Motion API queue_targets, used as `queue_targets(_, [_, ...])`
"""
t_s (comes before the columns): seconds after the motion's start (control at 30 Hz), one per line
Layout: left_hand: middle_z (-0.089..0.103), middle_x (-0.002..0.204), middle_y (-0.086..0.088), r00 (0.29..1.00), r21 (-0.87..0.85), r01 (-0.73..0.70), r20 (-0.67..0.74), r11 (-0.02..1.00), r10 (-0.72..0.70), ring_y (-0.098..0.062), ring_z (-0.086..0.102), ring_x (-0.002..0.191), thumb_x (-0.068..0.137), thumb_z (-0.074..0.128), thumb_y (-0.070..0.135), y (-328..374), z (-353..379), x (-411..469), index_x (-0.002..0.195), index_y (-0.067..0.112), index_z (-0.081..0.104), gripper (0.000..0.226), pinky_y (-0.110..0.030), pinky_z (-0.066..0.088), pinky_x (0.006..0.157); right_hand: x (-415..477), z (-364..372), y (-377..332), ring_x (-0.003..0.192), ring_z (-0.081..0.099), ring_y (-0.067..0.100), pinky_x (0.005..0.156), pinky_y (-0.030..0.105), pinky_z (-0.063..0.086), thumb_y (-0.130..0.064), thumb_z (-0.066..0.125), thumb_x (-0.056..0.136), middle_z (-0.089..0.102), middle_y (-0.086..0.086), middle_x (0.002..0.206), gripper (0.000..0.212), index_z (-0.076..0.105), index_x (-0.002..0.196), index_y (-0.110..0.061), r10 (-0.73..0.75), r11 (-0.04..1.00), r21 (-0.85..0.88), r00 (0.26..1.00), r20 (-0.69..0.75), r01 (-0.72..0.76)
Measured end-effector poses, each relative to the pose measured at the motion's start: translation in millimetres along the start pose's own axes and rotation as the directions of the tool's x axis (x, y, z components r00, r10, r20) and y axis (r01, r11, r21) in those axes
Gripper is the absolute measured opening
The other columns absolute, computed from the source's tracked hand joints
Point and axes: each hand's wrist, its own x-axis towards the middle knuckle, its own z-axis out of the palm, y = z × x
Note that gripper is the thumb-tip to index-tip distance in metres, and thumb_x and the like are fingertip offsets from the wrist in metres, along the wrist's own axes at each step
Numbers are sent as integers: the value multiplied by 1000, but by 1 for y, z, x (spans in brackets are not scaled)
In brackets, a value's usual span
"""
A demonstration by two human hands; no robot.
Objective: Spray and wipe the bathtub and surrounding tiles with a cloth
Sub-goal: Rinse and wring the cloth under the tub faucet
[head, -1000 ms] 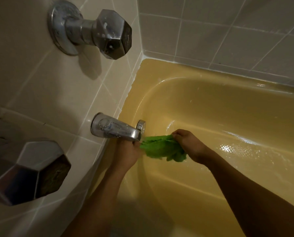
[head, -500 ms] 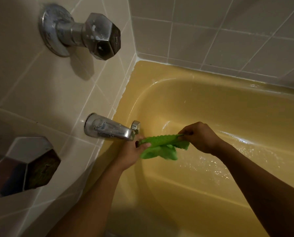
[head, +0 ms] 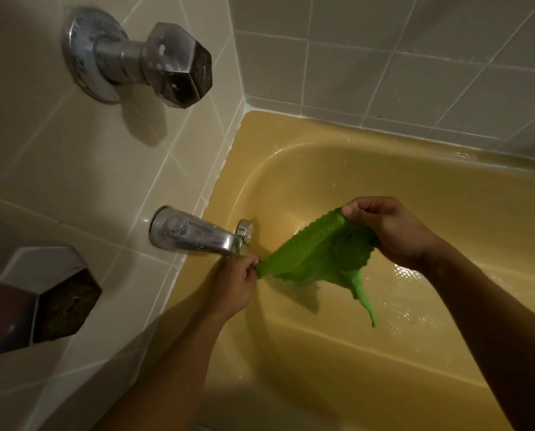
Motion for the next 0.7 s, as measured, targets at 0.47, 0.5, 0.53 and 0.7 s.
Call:
queue_targets(0.47, [66, 99, 14, 988, -428, 149, 100, 892, -117, 7, 64, 88, 101, 61, 18, 7, -14, 11, 103, 30, 64, 12, -11, 51, 74, -21, -46, 42, 89, 70, 48, 83, 58, 58, -19, 64, 96, 75, 21, 90, 18, 77, 98, -5, 68, 991, -95, 962, -265, -96])
queue_targets(0.5, [66, 95, 16, 990, -398, 137, 79, 907, -114, 12, 63, 84, 99, 65, 16, 6, -18, 10, 100, 27, 66, 11, -8, 49, 76, -20, -46, 47, 88, 71, 43, 83, 55, 60, -20, 66, 96, 76, 17, 89, 17, 78, 97, -9, 79, 987, -113, 958, -275, -114])
queue_targets(0.53, [67, 92, 17, 992, -373, 125, 65, 920, -108, 15, 63, 81, 97, 67, 15, 5, -21, 8, 97, 24, 68, 9, -5, 46, 75, -19, -46, 53, 86, 73, 37, 80, 49, 61, -21, 67, 96, 77, 13, 88, 15, 79, 96, -12, 85, 978, -159, 951, -296, -137])
queue_targets(0.7, [72, 78, 20, 992, -479, 122, 26, 870, -124, 14, 65, 78, 95, 68, 7, 10, -19, 1, 89, 27, 69, 21, -6, 46, 70, -7, -16, 68, 97, 63, 21, 81, 33, 51, -21, 71, 92, 71, 4, 115, 19, 77, 110, -23, -47, 588, -788, 965, -259, -183])
